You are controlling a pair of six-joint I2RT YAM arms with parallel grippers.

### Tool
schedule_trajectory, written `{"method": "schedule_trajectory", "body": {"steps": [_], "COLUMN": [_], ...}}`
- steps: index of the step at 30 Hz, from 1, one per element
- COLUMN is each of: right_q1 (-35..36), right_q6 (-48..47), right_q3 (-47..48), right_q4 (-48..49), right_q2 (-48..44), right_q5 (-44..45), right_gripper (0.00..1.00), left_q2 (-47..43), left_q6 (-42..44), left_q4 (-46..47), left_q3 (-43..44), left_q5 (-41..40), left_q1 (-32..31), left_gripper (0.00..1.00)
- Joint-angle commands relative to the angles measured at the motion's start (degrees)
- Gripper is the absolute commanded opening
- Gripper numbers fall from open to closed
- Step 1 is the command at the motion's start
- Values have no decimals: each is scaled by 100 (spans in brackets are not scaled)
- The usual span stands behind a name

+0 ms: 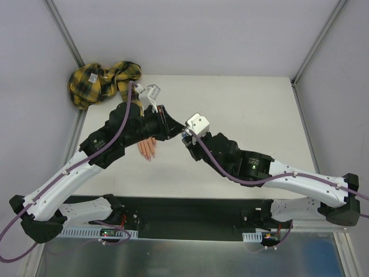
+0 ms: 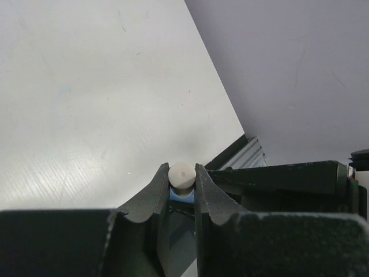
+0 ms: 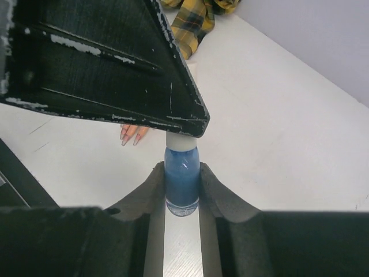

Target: Paint the nails

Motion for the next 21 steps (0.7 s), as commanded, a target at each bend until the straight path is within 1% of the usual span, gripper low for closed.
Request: {"method": "schedule_trajectory", "body": {"steps": [1,2,3,4,5,6,7,8,9,10,12,13,14,15,16,18,19,20,21], "right_q1": [-89,-89,-107,-203,-299,-474,-554,-642,-756,-836,-1125,-1231,-1336,-1546,-1644,-1872,-1943,-2005,-2119], "right_q6": [-470,-497,-488,-366,-287,-199,-111,-49,30,74,311,407,652,759,873,1172,1260,1435,1497], "right_q3": [112,85,68,120,155,181,173,190,251,452,594,630,630,604,560,376,323,218,182], "right_q4": [14,33,24,-150,-274,-370,-458,-512,-599,-844,-978,-917,-838,-620,-470,12,163,295,540], "right_q2": [-185,-220,-282,-308,-335,-405,-440,-467,-441,-406,-353,-361,-379,-405,-449,-511,-520,-511,-493], "right_q5": [-9,-302,-523,-1195,-1636,-2024,-2880,-3133,-3466,-3974,-4530,-5029,-5321,-5915,-6200,-6823,-6966,-7115,-7386], "right_gripper": [0,0,0,0,0,0,0,0,0,0,0,0,0,0,0,0,0,0,0], "left_q2": [-78,-78,-121,-165,-226,-392,-498,-604,-796,-885,-1070,-1105,-1097,-1071,-1062,-1036,-1036,-1053,-1062], "left_q6": [-401,-384,-262,-139,-16,273,467,634,862,925,1048,1092,1119,1137,1137,1102,1049,901,839], "left_q4": [-504,-513,-505,-496,-487,-435,-304,-50,92,232,637,760,883,980,1024,1208,1331,1489,1804], "left_q3": [351,377,377,369,351,308,220,10,-87,-271,-404,-474,-484,-484,-519,-563,-667,-738,-800], "left_q5": [-870,-756,-537,-465,-473,-256,-114,35,445,641,1229,2076,2397,2592,2829,2954,3085,3173,3252], "left_q1": [98,98,107,124,124,124,124,124,150,229,352,501,546,555,564,572,572,572,572], "left_gripper": [0,9,31,45,59,81,87,88,88,89,89,88,86,85,82,79,77,73,71]}}
